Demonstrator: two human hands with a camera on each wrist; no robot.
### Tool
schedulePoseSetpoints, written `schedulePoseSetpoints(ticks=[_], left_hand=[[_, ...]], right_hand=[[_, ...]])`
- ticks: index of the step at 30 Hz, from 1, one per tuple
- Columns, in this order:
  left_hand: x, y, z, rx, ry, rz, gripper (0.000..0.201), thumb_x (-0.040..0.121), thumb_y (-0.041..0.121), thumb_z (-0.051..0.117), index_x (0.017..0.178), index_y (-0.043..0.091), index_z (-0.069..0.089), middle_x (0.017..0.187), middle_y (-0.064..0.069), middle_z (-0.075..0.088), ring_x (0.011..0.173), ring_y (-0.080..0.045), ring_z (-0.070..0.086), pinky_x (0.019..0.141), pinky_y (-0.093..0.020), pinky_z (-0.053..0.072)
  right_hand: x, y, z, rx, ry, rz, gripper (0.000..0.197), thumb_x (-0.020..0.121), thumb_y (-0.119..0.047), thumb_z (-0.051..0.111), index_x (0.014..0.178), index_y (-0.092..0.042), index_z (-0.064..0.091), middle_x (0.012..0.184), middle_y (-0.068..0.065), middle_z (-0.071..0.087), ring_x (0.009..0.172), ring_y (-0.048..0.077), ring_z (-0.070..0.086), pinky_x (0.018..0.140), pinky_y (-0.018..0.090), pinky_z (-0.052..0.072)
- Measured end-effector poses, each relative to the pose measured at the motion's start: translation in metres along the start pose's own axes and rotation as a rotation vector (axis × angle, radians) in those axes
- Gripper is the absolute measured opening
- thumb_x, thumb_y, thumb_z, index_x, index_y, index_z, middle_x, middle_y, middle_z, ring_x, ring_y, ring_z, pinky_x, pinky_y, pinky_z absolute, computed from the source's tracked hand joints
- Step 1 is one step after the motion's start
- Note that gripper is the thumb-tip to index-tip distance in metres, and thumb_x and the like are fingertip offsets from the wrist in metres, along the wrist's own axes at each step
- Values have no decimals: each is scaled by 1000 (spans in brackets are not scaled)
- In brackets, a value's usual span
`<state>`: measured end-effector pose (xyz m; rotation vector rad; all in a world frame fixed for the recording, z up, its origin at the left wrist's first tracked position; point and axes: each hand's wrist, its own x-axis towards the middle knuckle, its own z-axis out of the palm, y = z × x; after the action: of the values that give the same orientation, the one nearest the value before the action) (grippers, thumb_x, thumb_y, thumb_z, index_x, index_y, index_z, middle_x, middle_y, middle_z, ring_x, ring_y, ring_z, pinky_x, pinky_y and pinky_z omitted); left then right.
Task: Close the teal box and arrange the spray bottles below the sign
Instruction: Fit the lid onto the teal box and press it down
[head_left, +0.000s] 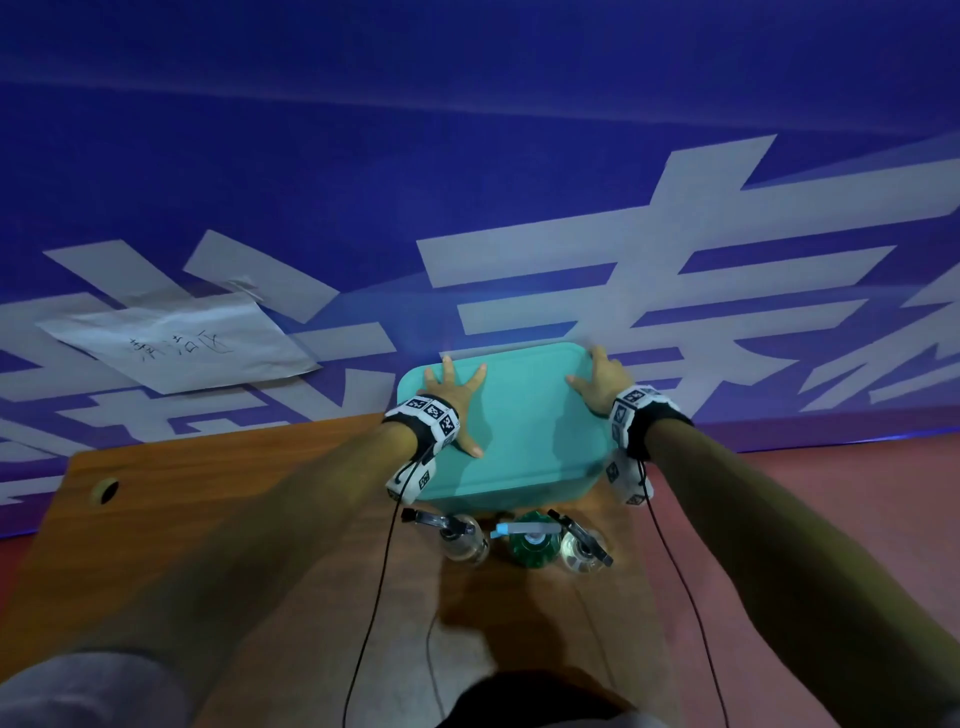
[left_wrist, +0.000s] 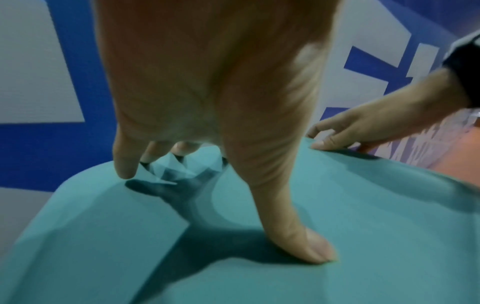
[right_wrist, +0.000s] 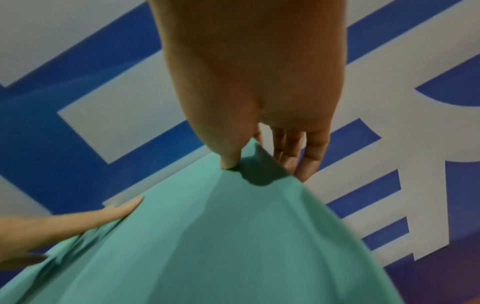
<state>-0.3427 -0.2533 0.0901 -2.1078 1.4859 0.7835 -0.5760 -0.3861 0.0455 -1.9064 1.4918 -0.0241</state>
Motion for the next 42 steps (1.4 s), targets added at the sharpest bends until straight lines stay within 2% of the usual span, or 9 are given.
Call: schedulePoseSetpoints(ticks=[5, 11, 18, 23, 25, 30, 35, 39, 42], left_hand=[[-2, 0, 0, 27, 11, -2, 155, 54, 54, 96, 155, 48, -21, 161, -18, -36, 150, -54, -12, 114, -65, 34], [0, 0, -3, 38, -12, -4, 155, 54, 54, 96, 154, 47, -22, 160, -19, -37, 150, -53, -13, 115, -65, 32], [-1, 0, -2, 60, -13, 5, 155, 53, 54, 96, 155, 47, -21, 160, -20, -35, 149, -54, -15, 118, -67, 23], [2, 0, -3, 90, -11, 0, 158, 51, 56, 96, 155, 45, -22, 160, -24, -33, 149, -57, -11, 118, -67, 21], [3, 0, -1, 104, 4, -1, 158, 50, 58, 96, 155, 45, -22, 160, -25, -32, 149, -57, -10, 118, -66, 23], [3, -1, -1, 125, 10, 10, 158, 51, 61, 94, 155, 45, -24, 161, -25, -30, 149, -57, -9, 117, -65, 23], [3, 0, 1, 123, 26, 6, 157, 51, 61, 94, 155, 45, -24, 161, -25, -30, 149, -57, -9, 118, -65, 20], [0, 1, 1, 133, 46, 2, 156, 53, 61, 93, 155, 44, -23, 163, -24, -27, 150, -56, -7, 119, -64, 23], [1, 1, -2, 124, 46, 4, 157, 51, 60, 94, 156, 44, -22, 163, -25, -27, 150, -56, -6, 118, -63, 26]], right_hand=[[20, -3, -11, 164, 14, 63, 55, 98, -47, 58, 140, -11, 56, 138, 15, 60, 125, 36, 56, 101, 37, 44], [17, 0, 1, 553, -1, 113, 39, 100, -37, 60, 123, -6, 70, 112, 19, 71, 90, 27, 65, 77, 29, 48], [29, 28, 11, 373, 25, 309, 39, 106, -25, 45, 132, 2, 55, 128, 20, 63, 121, 38, 60, 84, 36, 52], [33, 33, 6, 444, -3, 148, 68, 105, -55, 28, 91, -3, 68, 93, 15, 63, 90, 31, 63, 77, 39, 49], [28, 18, -3, 501, -21, 62, 64, 100, -65, 37, 97, -11, 71, 90, 7, 68, 83, 25, 65, 76, 35, 54], [31, 7, 10, 427, 100, 9, 39, 98, -43, 61, 106, -9, 77, 93, 14, 72, 90, 23, 65, 80, 28, 46], [31, 3, 13, 613, 85, 140, 39, 96, -41, 64, 101, -4, 76, 100, 23, 74, 89, 35, 71, 81, 40, 56], [25, 0, 14, 626, 17, 176, 48, 94, -45, 66, 115, -1, 71, 110, 18, 72, 92, 30, 68, 82, 35, 53], [20, 9, 23, 618, -104, 195, 71, 74, -57, 80, 123, -7, 67, 116, 11, 72, 100, 28, 71, 85, 36, 56]])
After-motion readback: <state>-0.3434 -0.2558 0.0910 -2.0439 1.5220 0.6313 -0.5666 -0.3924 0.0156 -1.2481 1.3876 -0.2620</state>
